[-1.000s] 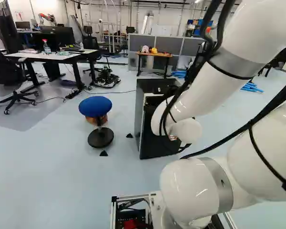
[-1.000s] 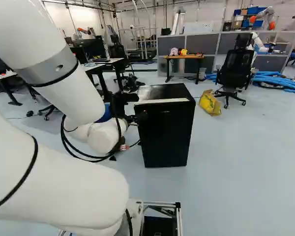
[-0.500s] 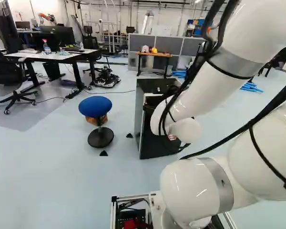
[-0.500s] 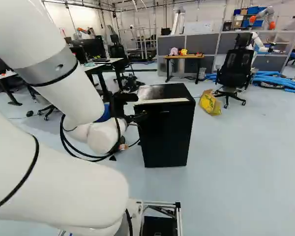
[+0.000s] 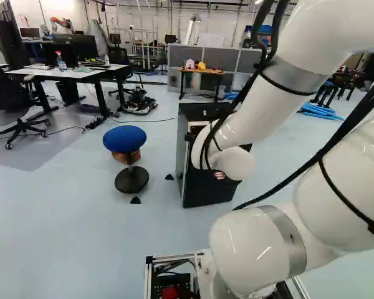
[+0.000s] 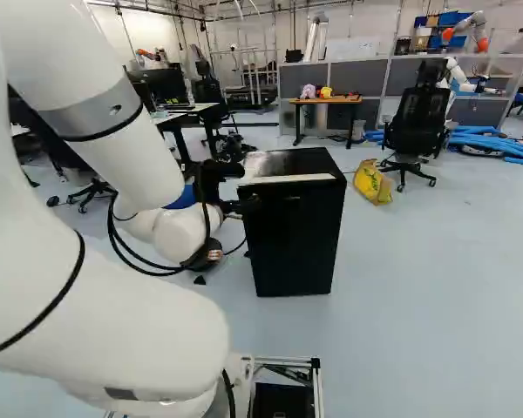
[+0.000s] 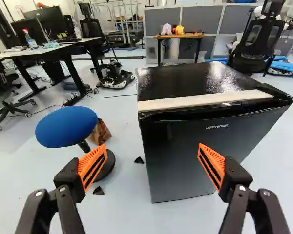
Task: Grab a drink from the fridge
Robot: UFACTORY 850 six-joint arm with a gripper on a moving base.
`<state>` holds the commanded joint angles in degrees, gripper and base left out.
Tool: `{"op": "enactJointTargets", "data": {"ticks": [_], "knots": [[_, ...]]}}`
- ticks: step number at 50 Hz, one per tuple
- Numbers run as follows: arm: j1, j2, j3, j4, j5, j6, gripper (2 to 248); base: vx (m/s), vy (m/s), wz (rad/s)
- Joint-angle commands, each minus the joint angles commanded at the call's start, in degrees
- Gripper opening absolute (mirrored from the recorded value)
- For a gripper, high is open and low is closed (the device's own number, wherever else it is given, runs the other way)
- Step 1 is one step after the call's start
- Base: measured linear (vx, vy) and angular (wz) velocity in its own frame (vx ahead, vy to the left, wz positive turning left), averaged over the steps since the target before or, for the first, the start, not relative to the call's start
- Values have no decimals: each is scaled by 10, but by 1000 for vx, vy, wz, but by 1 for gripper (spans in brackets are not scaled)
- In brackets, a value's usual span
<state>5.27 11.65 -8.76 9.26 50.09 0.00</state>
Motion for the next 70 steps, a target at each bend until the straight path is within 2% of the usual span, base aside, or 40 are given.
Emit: {"op": "enactJointTargets", "data": {"ticks": [35, 48, 57, 70], "knots": [[74, -54, -50, 137, 29, 0, 247, 0, 0, 0], [100, -94, -72, 181, 39, 0, 247, 0, 0, 0], [111, -125, -89, 211, 48, 0, 247, 0, 0, 0], [113, -154, -97, 255, 60, 0, 247, 0, 0, 0]]}}
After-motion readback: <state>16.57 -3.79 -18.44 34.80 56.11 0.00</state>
